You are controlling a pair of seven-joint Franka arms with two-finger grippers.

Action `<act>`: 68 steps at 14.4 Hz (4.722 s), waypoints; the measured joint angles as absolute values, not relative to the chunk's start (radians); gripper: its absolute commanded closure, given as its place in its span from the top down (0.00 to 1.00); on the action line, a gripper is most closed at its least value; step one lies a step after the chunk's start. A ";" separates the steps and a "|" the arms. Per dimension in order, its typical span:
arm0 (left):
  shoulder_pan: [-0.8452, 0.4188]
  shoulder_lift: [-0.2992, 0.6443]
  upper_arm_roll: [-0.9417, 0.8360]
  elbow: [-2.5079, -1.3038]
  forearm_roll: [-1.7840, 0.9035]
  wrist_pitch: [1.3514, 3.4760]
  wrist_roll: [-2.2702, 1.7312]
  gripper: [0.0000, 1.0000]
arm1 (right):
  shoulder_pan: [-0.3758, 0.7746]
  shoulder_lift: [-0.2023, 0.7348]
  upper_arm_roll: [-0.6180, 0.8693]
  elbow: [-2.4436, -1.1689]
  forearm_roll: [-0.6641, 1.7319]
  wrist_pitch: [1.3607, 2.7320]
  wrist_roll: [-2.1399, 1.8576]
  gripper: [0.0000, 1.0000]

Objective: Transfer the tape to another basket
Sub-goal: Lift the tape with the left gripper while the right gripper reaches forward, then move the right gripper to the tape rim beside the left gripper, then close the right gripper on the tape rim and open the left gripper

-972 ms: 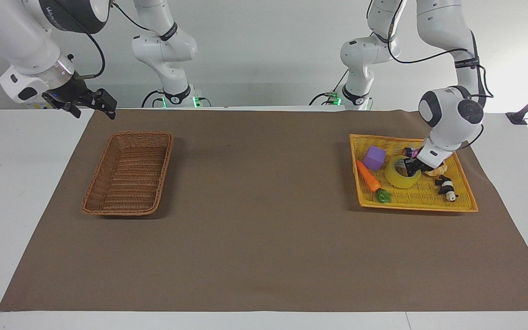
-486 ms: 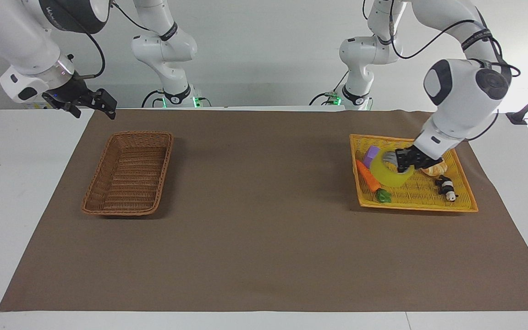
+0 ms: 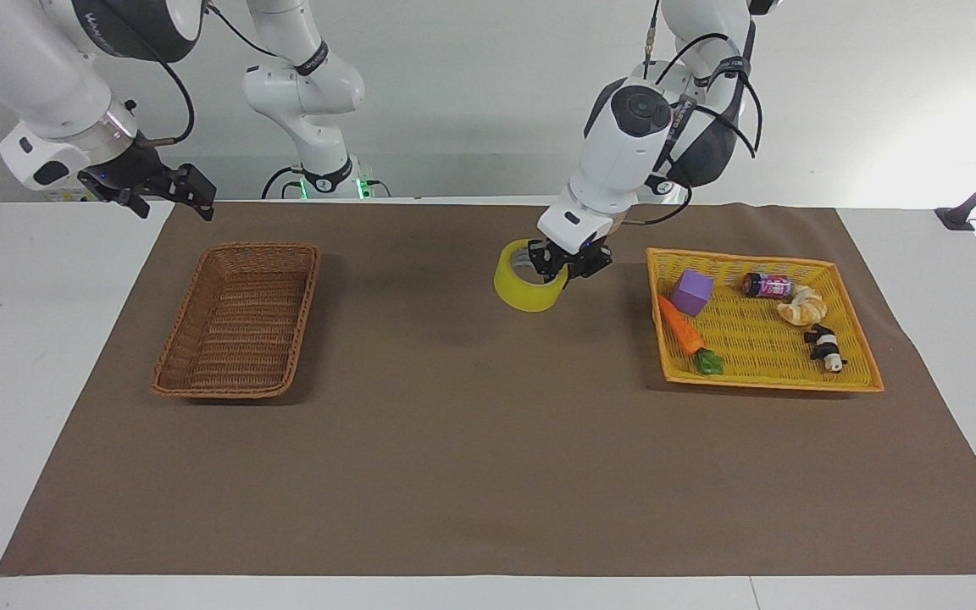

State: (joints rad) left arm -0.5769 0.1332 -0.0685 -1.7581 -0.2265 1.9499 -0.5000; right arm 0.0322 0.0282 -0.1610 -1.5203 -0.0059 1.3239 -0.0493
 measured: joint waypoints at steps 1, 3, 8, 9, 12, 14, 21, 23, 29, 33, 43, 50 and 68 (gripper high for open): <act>-0.577 0.133 -0.064 -1.758 -0.245 1.953 -0.500 0.00 | 0.033 0.028 -0.160 -1.520 -0.006 1.324 -0.057 1.00; -0.577 0.133 -0.057 -1.758 -0.257 1.954 -0.499 0.01 | 0.038 0.028 -0.152 -1.521 0.006 1.324 -0.178 1.00; -0.577 0.133 -0.054 -1.758 -0.259 1.954 -0.499 0.01 | 0.047 0.009 -0.148 -1.626 0.387 1.469 -0.250 1.00; -0.576 0.133 -0.053 -1.758 -0.259 1.954 -0.499 0.01 | 0.049 0.002 -0.146 -1.671 0.490 1.513 -0.250 1.00; -0.575 0.133 -0.052 -1.758 -0.259 1.953 -0.499 0.01 | 0.102 0.000 -0.143 -1.807 0.749 1.662 -0.249 1.00; -0.575 0.133 -0.051 -1.758 -0.259 1.953 -0.499 0.01 | 0.160 0.005 -0.141 -1.908 0.939 1.758 -0.250 1.00; -0.571 0.133 -0.050 -1.758 -0.259 1.952 -0.499 0.00 | 0.372 0.059 -0.137 -2.030 1.322 1.974 -0.267 1.00; -0.571 0.133 -0.050 -1.758 -0.259 1.952 -0.499 0.00 | 0.388 0.059 -0.138 -2.038 1.333 1.987 -0.267 1.00; -0.572 0.133 -0.050 -1.758 -0.259 1.952 -0.498 0.00 | 0.452 0.063 -0.138 -2.070 1.354 2.050 -0.328 1.00; -0.572 0.133 -0.051 -1.758 -0.259 1.952 -0.498 0.00 | 0.462 0.069 -0.139 -2.073 1.364 2.072 -0.366 1.00; -0.571 0.134 -0.049 -1.759 -0.259 1.952 -0.498 0.00 | 0.501 0.078 -0.139 -2.074 1.374 2.122 -0.367 0.99; -0.571 0.134 -0.049 -1.759 -0.259 1.951 -0.498 0.00 | 0.518 0.078 -0.139 -2.074 1.382 2.126 -0.367 0.96; -0.570 0.133 -0.042 -1.740 -0.261 1.927 -0.500 1.00 | 0.517 0.078 -0.141 -2.073 1.391 2.125 -0.369 0.00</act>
State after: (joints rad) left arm -0.5701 0.1327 -0.0424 -1.7398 -0.2613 1.9274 -0.5004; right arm 0.5172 0.0779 -0.1407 -2.0728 1.3909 2.1249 -0.3687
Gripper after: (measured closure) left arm 0.731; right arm 0.454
